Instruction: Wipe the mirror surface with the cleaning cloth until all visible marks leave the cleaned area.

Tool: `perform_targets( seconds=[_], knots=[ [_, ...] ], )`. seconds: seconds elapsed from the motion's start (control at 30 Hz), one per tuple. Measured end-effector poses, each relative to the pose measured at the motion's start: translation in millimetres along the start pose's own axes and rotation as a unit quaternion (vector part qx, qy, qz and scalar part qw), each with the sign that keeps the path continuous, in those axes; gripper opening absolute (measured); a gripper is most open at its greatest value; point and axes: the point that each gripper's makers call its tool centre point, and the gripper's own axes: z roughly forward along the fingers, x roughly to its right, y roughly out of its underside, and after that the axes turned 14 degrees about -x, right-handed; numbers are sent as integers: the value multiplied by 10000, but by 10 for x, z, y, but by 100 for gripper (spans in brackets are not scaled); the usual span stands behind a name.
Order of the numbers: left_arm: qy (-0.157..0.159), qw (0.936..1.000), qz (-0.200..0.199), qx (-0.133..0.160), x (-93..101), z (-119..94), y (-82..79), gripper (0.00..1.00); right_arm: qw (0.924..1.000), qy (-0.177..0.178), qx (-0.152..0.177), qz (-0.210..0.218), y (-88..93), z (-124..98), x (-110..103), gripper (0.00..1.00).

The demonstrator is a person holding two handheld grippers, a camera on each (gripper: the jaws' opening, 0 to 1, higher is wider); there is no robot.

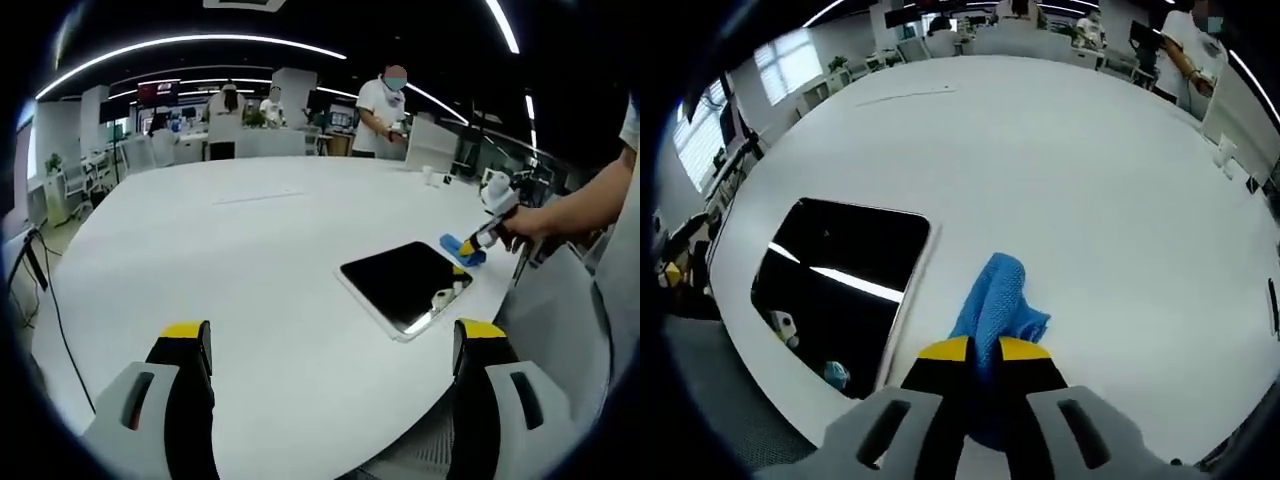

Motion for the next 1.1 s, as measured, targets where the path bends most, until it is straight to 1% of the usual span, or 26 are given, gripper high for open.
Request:
perform_targets(
  seconds=[0.03,0.07,0.23,0.3,0.33,0.37,0.43,0.5,0.57,0.63,0.7,0.77,0.8,0.87,0.9,1.0,1.1],
  knots=[
    [17,10000,-23,-14,0,5,10,99,9999,-36,15,153,-3,-13,-16,5],
    [18,10000,-14,-17,2,7,11,99,10000,-25,7,66,0,-13,-13,4],
    [-15,9999,-35,102,-33,2,-20,99,9999,44,-118,88,-16,-3,10,2],
    [-57,9999,-50,78,-54,19,-15,99,9980,-329,101,535,-78,-11,-30,2],
    [-70,9999,-51,79,-65,22,-17,99,9975,-260,113,647,-80,-24,37,2],
    [-62,9999,-53,91,-70,20,-24,99,9983,-125,133,562,-89,-30,111,2],
    [-53,9999,-64,124,-83,6,-47,99,9978,-211,192,601,-139,-90,87,2],
    [-96,9998,-82,180,-118,-5,-68,99,9972,-330,255,617,-238,-169,35,2],
    [-151,9996,-107,193,-150,-2,-65,99,9980,-293,321,456,-370,-231,0,2],
    [-158,9996,-107,194,-153,6,-66,99,9972,-433,387,463,-502,-299,-93,2],
    [-125,9998,-47,143,-114,8,-76,99,9957,-623,465,495,-640,-315,-201,1],
    [-42,9999,-45,122,-76,7,-81,99,9950,-745,444,497,-729,-276,-313,1],
    [-51,9999,-24,133,-69,2,-84,99,9947,-790,436,483,-754,-248,-367,1],
    [-71,9999,-23,153,-69,-4,-80,99,9957,-795,267,400,-752,-153,-484,1],
    [-71,9998,-69,166,-67,-8,-80,99,9964,-763,223,292,-759,-91,-536,1],
    [-73,9997,-103,216,-51,-15,-76,99,9968,-737,131,275,-742,6,-622,1],
    [-82,9996,-125,255,-38,-14,-76,99,9964,-788,42,309,-730,116,-656,2]
  ],
)
